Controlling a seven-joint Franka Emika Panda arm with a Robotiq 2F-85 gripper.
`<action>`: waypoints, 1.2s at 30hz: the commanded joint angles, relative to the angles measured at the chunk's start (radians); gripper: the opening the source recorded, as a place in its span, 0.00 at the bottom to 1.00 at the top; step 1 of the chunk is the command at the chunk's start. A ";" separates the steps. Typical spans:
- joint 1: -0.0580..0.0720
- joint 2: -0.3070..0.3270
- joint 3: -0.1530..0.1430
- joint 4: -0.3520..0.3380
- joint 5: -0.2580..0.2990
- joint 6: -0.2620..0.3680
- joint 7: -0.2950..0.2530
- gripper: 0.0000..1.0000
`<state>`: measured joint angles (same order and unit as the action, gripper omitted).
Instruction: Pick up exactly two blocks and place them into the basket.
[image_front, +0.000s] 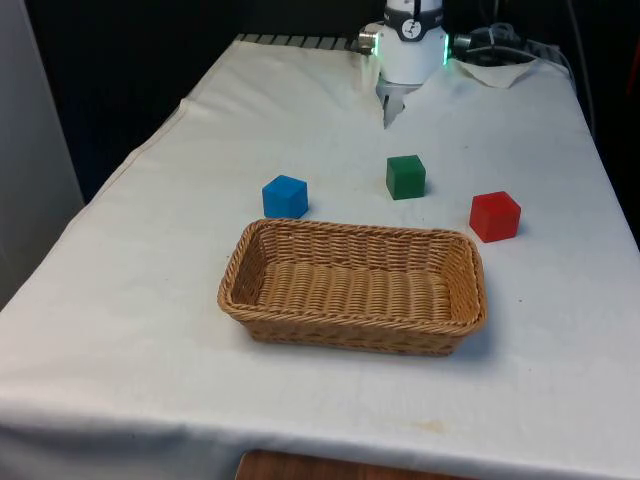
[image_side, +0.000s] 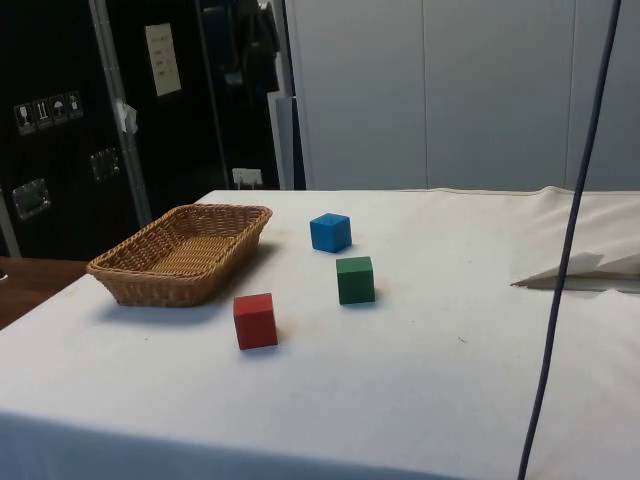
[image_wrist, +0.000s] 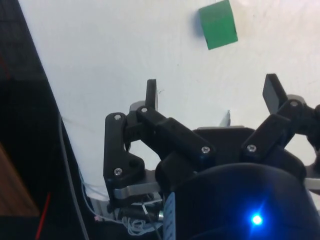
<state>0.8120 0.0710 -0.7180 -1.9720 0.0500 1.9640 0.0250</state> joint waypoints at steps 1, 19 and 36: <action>0.007 -0.025 0.003 -0.032 -0.022 0.033 0.020 1.00; 0.003 -0.060 0.044 -0.207 -0.014 0.234 0.020 1.00; -0.002 -0.055 0.053 -0.332 0.006 0.410 -0.077 1.00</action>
<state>0.8090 0.0160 -0.6650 -2.3000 0.0510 2.3620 -0.0440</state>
